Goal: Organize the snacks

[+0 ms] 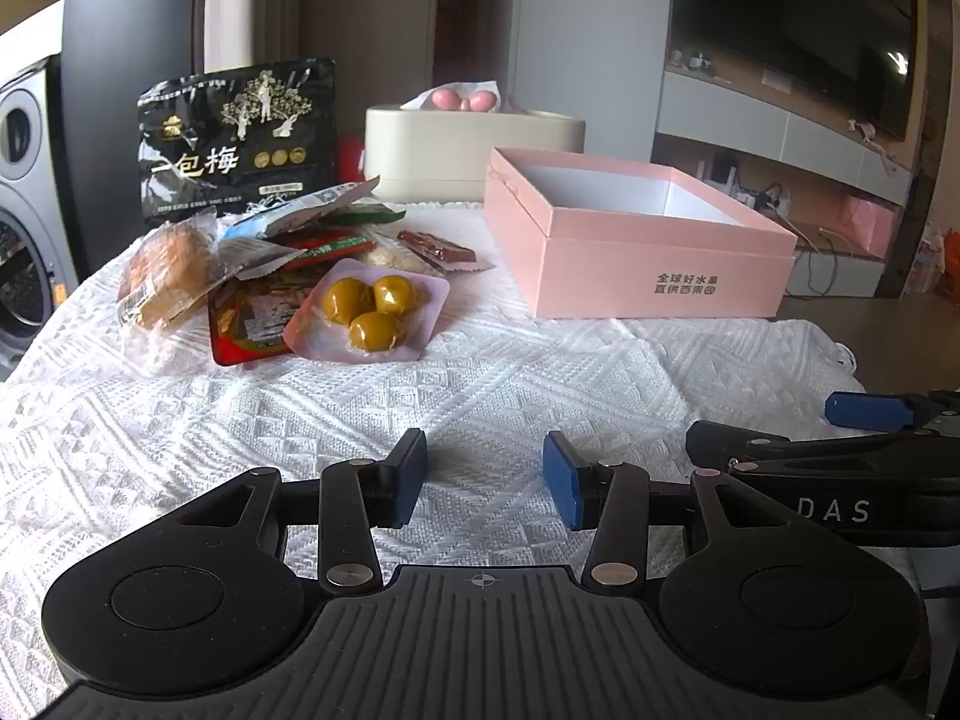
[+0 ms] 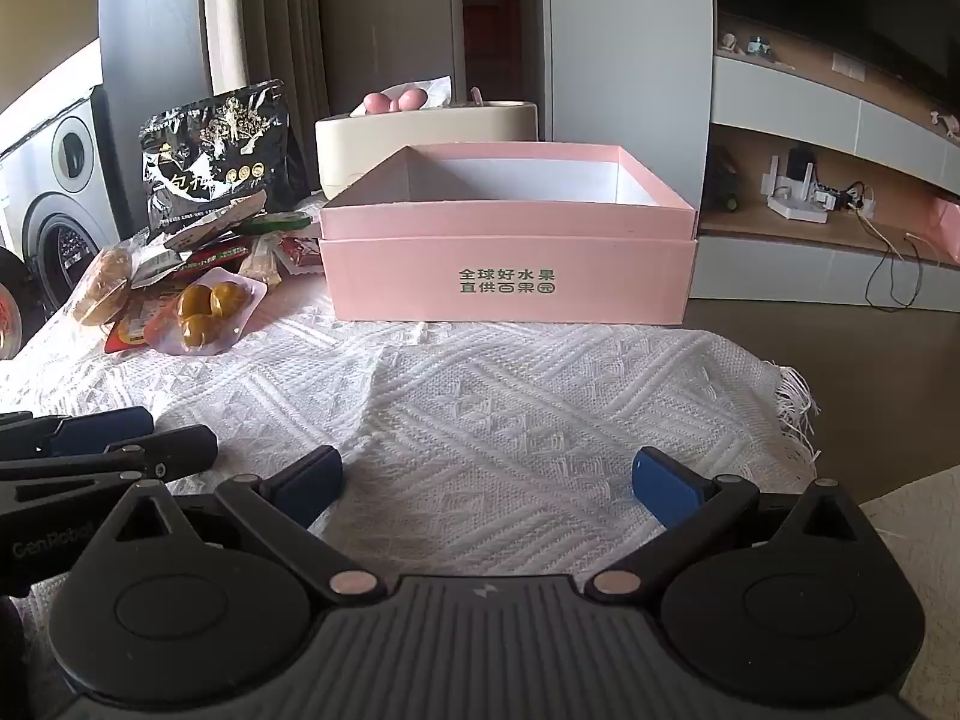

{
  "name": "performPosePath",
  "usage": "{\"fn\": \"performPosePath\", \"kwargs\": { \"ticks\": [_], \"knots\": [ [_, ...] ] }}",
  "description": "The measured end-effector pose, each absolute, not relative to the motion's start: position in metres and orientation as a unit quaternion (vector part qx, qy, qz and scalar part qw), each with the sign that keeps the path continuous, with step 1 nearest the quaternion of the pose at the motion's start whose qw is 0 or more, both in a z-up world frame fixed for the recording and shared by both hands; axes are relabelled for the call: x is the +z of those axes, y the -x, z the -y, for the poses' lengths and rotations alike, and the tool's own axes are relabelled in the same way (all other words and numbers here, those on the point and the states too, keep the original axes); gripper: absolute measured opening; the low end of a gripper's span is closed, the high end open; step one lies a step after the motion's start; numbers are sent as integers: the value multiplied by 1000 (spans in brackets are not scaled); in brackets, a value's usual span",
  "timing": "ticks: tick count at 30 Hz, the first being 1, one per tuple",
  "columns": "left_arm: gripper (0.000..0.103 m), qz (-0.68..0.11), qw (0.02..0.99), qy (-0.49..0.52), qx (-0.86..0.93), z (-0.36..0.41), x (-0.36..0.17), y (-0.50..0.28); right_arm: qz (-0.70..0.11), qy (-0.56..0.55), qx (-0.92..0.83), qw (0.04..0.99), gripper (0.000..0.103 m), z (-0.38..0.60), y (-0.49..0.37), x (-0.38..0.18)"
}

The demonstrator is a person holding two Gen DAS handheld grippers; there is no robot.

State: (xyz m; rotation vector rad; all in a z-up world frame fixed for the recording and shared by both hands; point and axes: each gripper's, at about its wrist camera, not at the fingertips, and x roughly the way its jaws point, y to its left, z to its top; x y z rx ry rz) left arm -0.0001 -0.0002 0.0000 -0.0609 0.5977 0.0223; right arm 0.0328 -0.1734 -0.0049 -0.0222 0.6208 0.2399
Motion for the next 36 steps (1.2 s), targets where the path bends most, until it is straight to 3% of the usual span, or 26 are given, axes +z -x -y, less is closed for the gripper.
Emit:
{"fn": "performPosePath", "kwargs": {
  "ticks": [36],
  "knots": [
    [49, -293, 956, 29, 11, 1, 0, -1, -302, 11, 118, 946, 103, 174, -30, -4]
  ]
}}
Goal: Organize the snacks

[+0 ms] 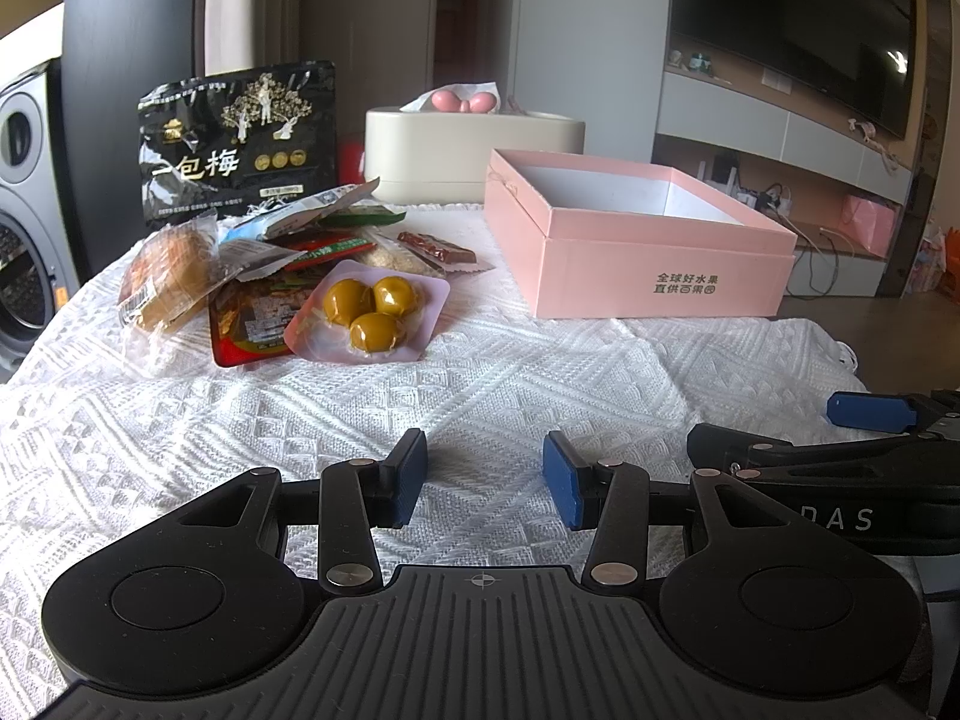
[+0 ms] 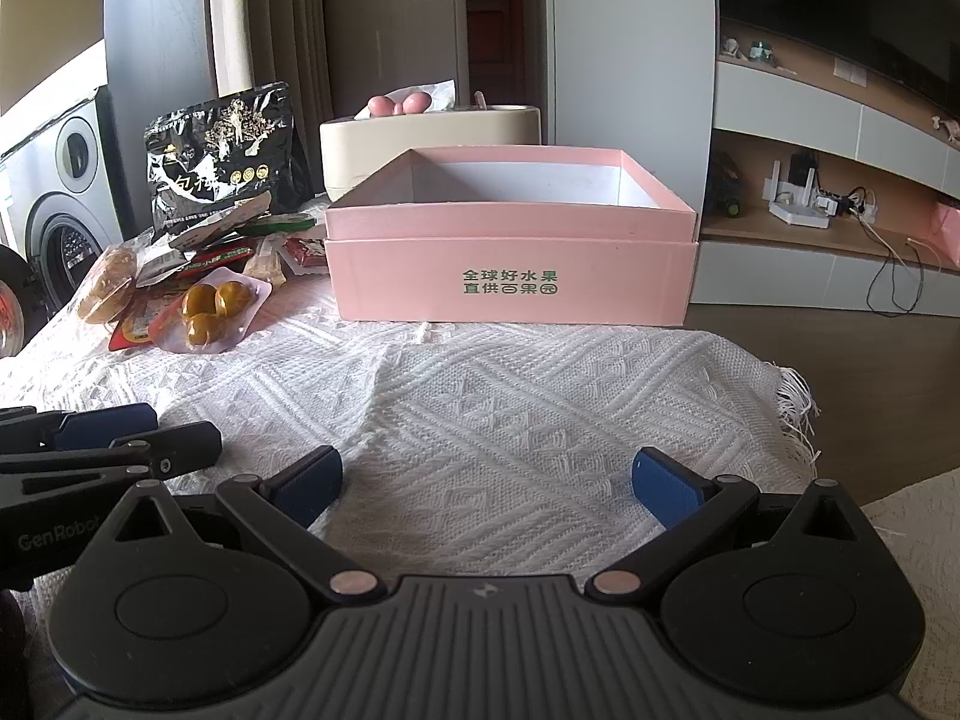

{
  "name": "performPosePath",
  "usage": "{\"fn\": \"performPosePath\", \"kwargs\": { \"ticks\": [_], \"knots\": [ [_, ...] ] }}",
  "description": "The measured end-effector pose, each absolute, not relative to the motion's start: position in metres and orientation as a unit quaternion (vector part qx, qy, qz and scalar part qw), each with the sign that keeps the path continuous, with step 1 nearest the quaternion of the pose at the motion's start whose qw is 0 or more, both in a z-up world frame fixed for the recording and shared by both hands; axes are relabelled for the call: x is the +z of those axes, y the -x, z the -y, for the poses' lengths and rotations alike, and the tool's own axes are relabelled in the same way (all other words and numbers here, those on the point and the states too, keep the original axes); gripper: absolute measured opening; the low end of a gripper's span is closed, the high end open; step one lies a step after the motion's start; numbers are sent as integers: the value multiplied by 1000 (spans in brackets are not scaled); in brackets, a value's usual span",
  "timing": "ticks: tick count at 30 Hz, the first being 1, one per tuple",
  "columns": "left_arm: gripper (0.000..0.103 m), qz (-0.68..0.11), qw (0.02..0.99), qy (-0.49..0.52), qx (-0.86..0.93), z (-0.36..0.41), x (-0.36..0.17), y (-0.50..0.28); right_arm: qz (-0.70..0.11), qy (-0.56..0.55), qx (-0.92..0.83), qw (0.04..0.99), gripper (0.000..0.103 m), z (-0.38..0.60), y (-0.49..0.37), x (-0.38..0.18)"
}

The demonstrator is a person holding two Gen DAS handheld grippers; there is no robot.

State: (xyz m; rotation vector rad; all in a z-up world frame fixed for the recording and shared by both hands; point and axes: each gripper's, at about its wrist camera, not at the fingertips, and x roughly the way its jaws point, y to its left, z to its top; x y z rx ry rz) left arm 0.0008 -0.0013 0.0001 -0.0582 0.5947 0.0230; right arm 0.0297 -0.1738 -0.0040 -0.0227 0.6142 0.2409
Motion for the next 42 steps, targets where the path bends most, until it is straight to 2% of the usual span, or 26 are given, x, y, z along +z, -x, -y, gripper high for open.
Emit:
{"fn": "performPosePath", "kwargs": {
  "ticks": [42],
  "knots": [
    [49, -292, 956, 27, 12, 5, 1, -6, -305, 16, 117, 945, 103, 174, -32, -6]
  ]
}}
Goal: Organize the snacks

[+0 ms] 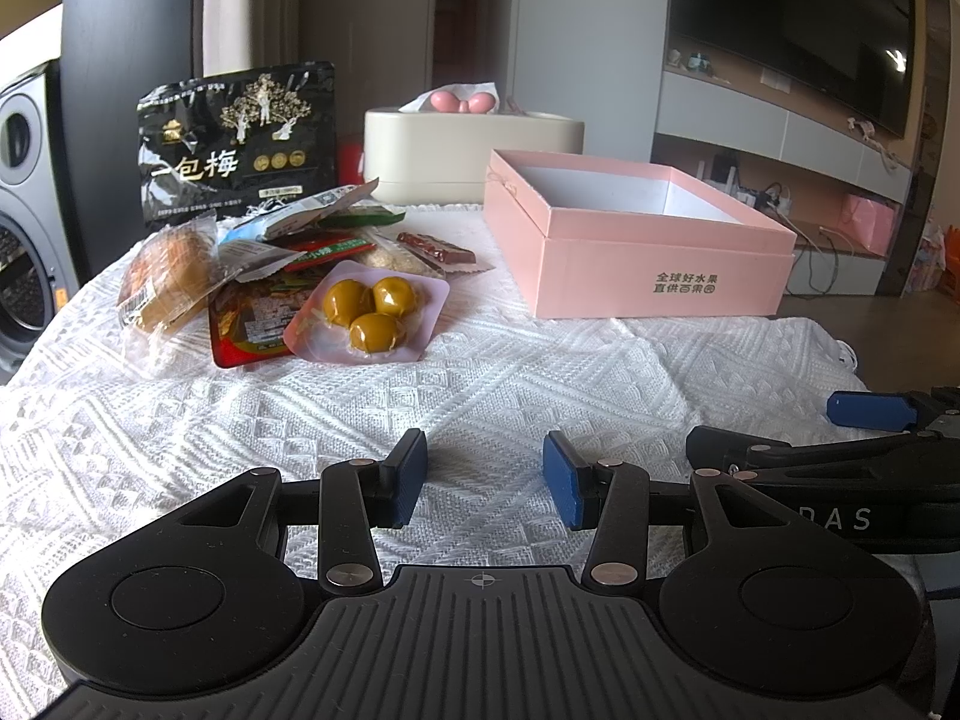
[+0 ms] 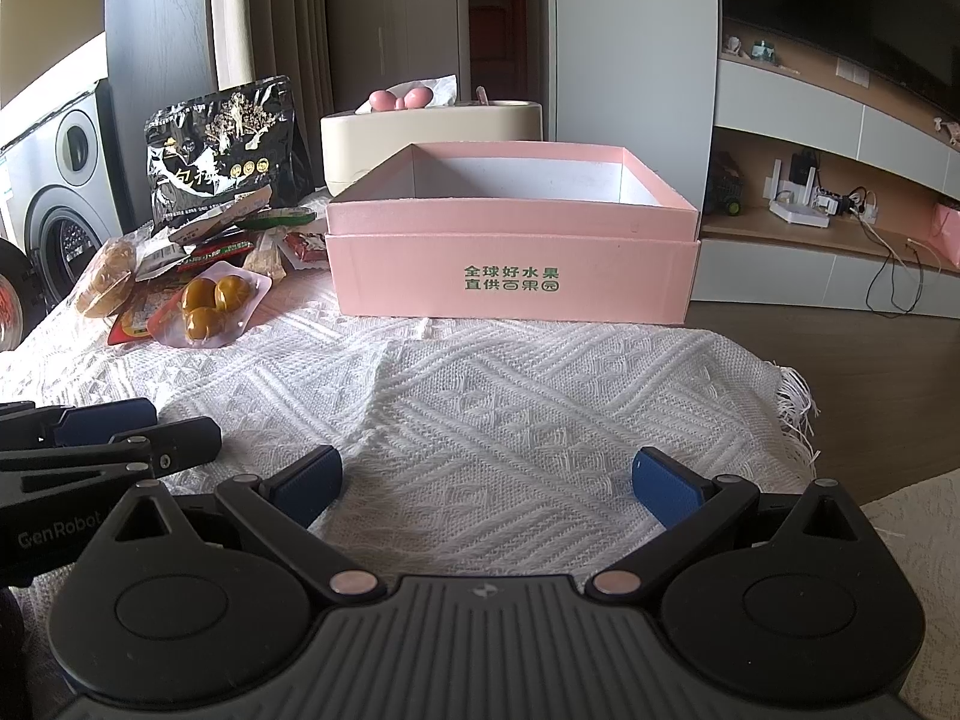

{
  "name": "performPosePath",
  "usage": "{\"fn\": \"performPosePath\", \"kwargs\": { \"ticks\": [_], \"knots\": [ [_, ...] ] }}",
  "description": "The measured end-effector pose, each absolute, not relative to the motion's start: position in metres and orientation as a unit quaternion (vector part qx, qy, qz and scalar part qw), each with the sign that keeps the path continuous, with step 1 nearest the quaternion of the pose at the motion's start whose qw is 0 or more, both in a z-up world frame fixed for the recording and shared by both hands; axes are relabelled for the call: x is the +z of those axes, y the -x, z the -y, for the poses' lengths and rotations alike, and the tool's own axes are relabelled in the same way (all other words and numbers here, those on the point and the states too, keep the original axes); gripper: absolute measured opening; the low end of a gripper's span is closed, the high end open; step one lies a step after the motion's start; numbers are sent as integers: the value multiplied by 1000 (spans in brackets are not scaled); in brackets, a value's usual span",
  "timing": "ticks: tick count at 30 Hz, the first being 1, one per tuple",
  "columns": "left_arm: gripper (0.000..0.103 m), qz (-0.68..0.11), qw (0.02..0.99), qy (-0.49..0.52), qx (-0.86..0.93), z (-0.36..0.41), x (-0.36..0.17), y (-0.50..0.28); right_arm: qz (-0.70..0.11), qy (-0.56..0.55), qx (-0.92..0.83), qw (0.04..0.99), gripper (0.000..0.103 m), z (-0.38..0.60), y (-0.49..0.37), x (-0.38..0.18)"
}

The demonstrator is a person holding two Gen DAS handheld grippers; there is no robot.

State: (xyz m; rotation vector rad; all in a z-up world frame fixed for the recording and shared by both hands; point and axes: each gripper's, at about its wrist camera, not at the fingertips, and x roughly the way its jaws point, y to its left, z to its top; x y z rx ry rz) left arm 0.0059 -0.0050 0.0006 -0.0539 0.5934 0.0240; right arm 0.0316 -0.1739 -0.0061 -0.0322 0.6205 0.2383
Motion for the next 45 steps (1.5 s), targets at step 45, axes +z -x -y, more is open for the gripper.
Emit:
{"fn": "performPosePath", "kwargs": {
  "ticks": [45],
  "knots": [
    [65, -304, 948, 17, 92, -175, 46, -87, -348, 76, 288, 889, 94, 55, -110, 27]
  ]
}}
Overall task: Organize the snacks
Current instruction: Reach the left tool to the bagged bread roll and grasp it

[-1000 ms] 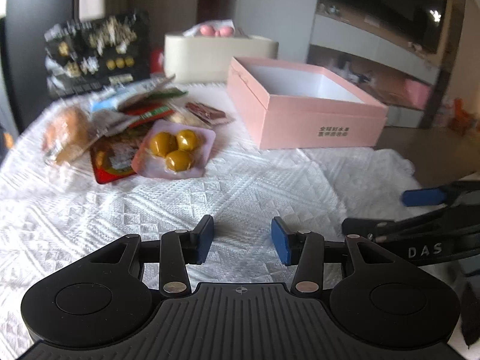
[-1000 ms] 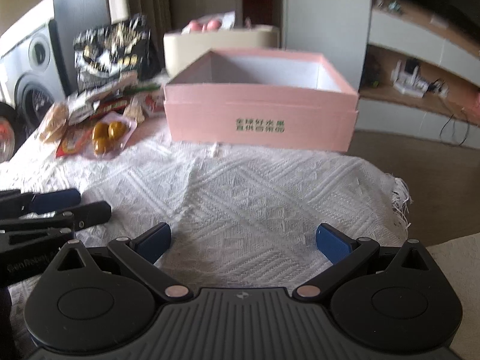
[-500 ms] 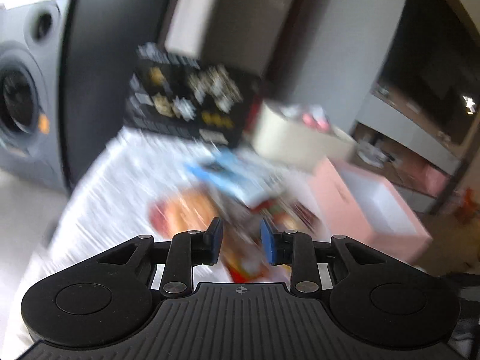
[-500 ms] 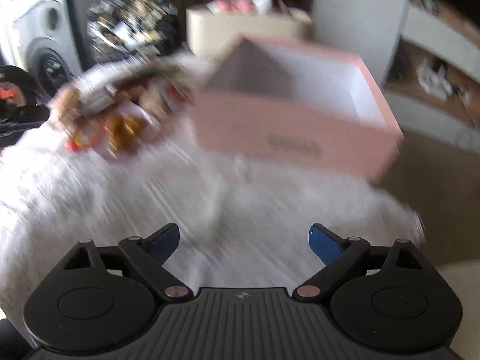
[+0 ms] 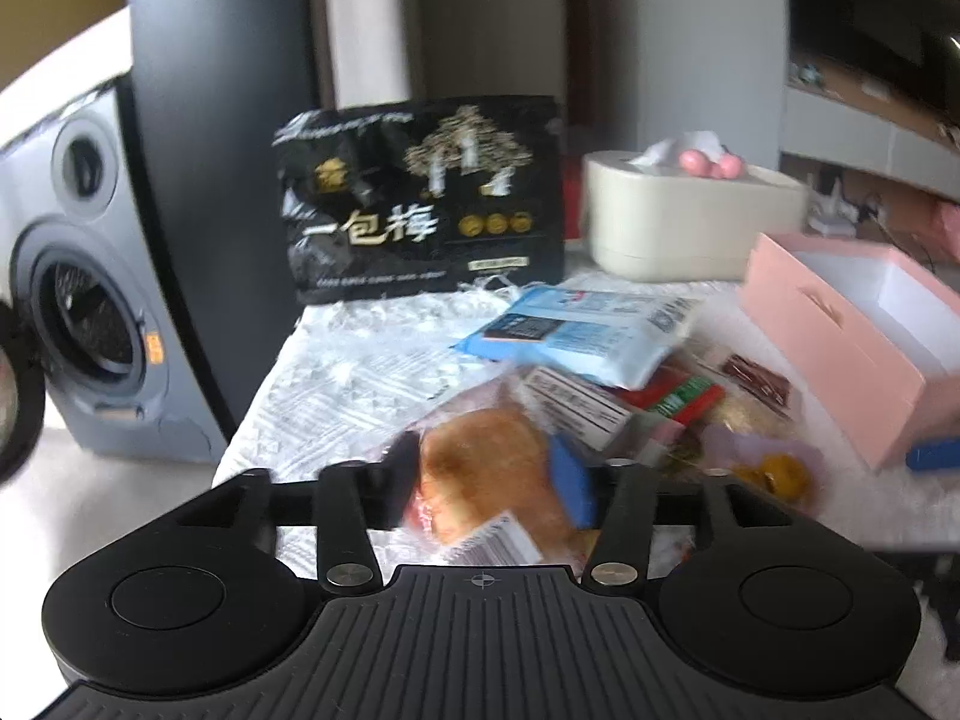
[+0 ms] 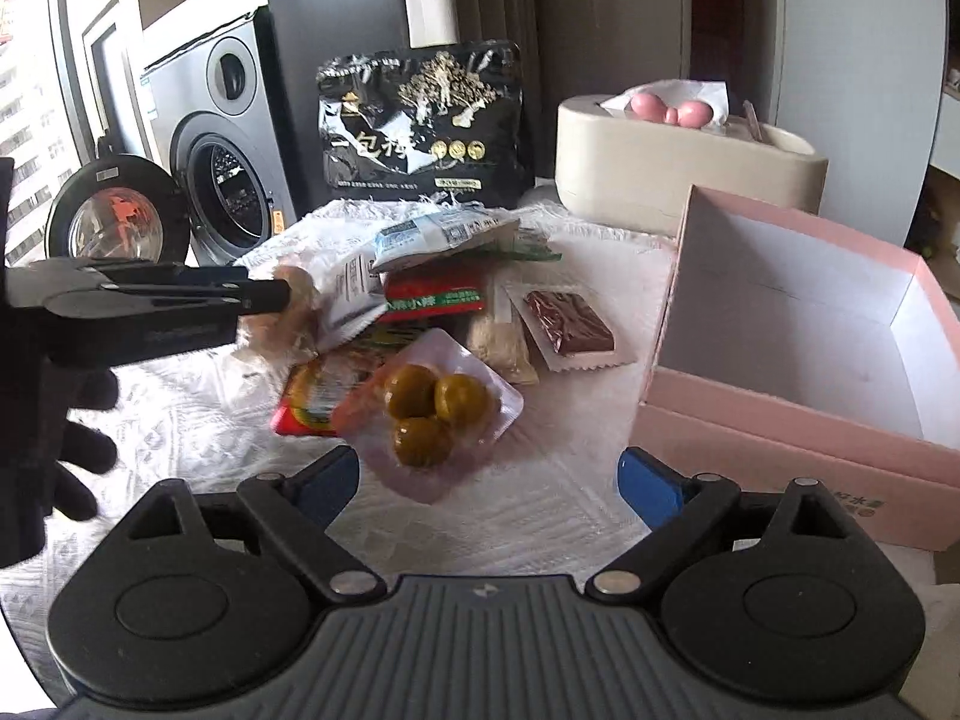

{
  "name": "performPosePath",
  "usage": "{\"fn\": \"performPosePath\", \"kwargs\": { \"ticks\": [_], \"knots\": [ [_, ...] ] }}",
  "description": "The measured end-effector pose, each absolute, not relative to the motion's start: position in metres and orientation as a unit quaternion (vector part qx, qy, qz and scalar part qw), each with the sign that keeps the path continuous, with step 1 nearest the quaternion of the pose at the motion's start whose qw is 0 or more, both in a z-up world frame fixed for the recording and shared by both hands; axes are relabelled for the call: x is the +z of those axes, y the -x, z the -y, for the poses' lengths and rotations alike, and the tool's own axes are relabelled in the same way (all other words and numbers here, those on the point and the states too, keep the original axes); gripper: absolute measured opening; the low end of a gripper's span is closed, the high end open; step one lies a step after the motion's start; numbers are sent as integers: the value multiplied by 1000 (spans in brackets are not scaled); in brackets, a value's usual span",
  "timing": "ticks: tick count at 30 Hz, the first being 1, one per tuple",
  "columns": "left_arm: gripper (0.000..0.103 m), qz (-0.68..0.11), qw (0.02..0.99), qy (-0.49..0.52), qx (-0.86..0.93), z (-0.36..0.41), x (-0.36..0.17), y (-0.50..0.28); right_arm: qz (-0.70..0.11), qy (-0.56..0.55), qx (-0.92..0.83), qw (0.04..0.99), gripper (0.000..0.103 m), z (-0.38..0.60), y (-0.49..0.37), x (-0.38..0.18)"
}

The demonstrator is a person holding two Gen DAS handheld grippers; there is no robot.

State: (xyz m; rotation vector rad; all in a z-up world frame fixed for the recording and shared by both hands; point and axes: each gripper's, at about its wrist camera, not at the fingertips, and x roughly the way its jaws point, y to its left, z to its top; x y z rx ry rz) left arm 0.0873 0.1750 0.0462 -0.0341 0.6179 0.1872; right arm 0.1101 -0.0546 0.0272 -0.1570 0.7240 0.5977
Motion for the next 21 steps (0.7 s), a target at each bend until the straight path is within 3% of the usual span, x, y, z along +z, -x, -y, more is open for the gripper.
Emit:
{"fn": "performPosePath", "kwargs": {
  "ticks": [3, 6, 14, 17, 18, 21],
  "knots": [
    [79, -319, 940, 70, 95, -190, 40, -93, -351, 80, 292, 886, 94, 54, -110, 15],
    [81, -329, 929, 149, 82, -208, 33, -94, -346, 92, 300, 884, 94, 50, -104, 7],
    [78, -312, 941, 116, 58, -197, 30, -100, -343, 106, 305, 882, 94, 44, -101, 7],
    [70, -304, 943, 131, 45, -202, 30, -96, -328, 119, 299, 888, 94, 40, -97, 9],
    [62, -301, 943, 138, 41, -205, 30, -94, -324, 121, 296, 890, 94, 39, -96, 10],
    [59, -295, 943, 154, 28, -214, 28, -86, -324, 121, 290, 892, 94, 29, -99, 13]
  ]
}}
